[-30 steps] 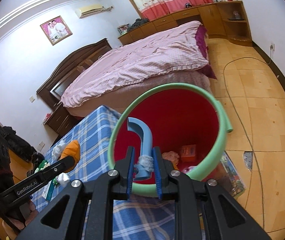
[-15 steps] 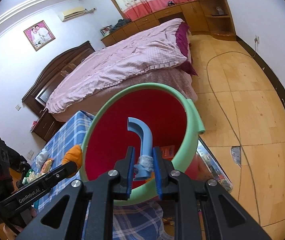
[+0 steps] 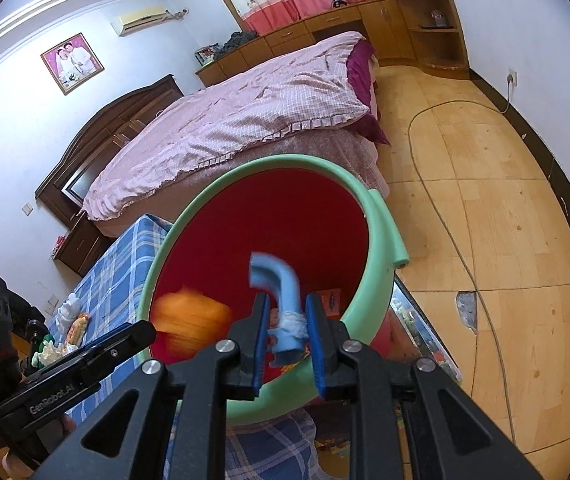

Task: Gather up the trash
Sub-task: 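Carry both items over the red bucket and open both tools to drop them, then move both open tools back over the trash on the bed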

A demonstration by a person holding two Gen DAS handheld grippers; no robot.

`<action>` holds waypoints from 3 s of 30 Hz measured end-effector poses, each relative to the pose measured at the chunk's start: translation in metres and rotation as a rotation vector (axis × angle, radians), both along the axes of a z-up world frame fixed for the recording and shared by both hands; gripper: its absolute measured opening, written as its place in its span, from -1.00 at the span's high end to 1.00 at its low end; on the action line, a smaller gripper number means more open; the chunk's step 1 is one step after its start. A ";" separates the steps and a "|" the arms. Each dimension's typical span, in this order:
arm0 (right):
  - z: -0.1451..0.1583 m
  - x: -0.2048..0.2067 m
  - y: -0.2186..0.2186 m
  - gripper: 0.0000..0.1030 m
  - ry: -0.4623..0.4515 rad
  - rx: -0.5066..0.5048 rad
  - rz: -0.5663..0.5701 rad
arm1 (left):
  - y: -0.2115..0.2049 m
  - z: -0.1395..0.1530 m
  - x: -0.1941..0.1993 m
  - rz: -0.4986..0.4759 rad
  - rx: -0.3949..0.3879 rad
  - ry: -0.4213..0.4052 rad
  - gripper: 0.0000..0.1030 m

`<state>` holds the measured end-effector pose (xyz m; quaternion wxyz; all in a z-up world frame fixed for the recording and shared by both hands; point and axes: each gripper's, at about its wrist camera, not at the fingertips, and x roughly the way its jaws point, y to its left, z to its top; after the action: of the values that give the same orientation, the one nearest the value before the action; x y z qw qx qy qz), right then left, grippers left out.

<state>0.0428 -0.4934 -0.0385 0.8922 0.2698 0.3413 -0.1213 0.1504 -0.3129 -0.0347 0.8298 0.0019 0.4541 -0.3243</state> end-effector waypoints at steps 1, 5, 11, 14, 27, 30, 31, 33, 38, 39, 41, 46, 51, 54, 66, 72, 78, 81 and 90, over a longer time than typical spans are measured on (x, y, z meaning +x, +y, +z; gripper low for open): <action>0.000 0.000 0.000 0.59 -0.001 0.002 -0.001 | 0.001 0.000 0.000 0.001 0.001 0.000 0.08; 0.001 -0.002 0.000 0.54 -0.004 0.006 -0.001 | 0.005 -0.002 0.002 0.014 0.003 0.011 0.08; 0.005 -0.005 0.003 0.30 -0.024 0.020 0.014 | 0.016 0.001 -0.001 0.042 0.004 0.016 0.08; 0.008 -0.006 0.007 0.29 -0.032 0.016 0.016 | 0.024 0.005 -0.003 0.057 0.004 0.009 0.08; 0.026 -0.008 0.041 0.07 -0.056 0.004 0.065 | 0.080 0.025 -0.011 0.175 0.003 -0.022 0.08; 0.029 -0.006 0.055 0.02 -0.056 0.002 0.092 | 0.095 0.030 -0.014 0.205 0.002 -0.032 0.08; 0.030 -0.005 0.059 0.01 -0.056 0.002 0.101 | 0.102 0.032 -0.015 0.217 0.001 -0.036 0.08; 0.032 -0.005 0.067 -0.04 -0.058 0.002 0.120 | 0.112 0.036 -0.017 0.239 -0.001 -0.043 0.08; 0.040 -0.001 0.090 -0.11 -0.065 -0.005 0.167 | 0.143 0.043 -0.022 0.295 -0.003 -0.056 0.08; 0.041 -0.001 0.095 -0.14 -0.066 -0.007 0.177 | 0.151 0.044 -0.024 0.309 -0.001 -0.058 0.08; 0.044 0.000 0.107 -0.20 -0.071 -0.010 0.194 | 0.161 0.046 -0.024 0.328 0.002 -0.065 0.08; 0.048 0.003 0.132 -0.25 -0.068 -0.014 0.238 | 0.194 0.052 -0.030 0.391 -0.001 -0.080 0.08; 0.048 0.005 0.156 -0.29 -0.065 -0.011 0.283 | 0.220 0.055 -0.036 0.445 0.021 -0.087 0.08; 0.049 0.005 0.171 -0.31 -0.066 -0.015 0.309 | 0.235 0.057 -0.039 0.462 0.036 -0.093 0.08; 0.044 0.011 0.208 -0.37 -0.046 -0.011 0.361 | 0.281 0.053 -0.035 0.525 0.085 -0.099 0.08; 0.043 0.019 0.225 -0.38 -0.033 -0.016 0.381 | 0.303 0.048 -0.032 0.558 0.097 -0.087 0.08; 0.041 0.029 0.239 -0.41 -0.015 -0.011 0.398 | 0.320 0.041 -0.031 0.579 0.102 -0.065 0.08; 0.041 0.030 0.246 -0.41 -0.010 -0.009 0.404 | 0.328 0.042 -0.034 0.583 0.102 -0.069 0.08; 0.042 0.032 0.272 -0.41 0.017 -0.042 0.428 | 0.351 0.039 -0.036 0.579 0.105 -0.071 0.07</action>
<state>0.0745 -0.2217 0.0039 0.9001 0.1714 0.3957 0.0615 0.1144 0.0378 0.0042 0.9018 -0.0735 0.4229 -0.0496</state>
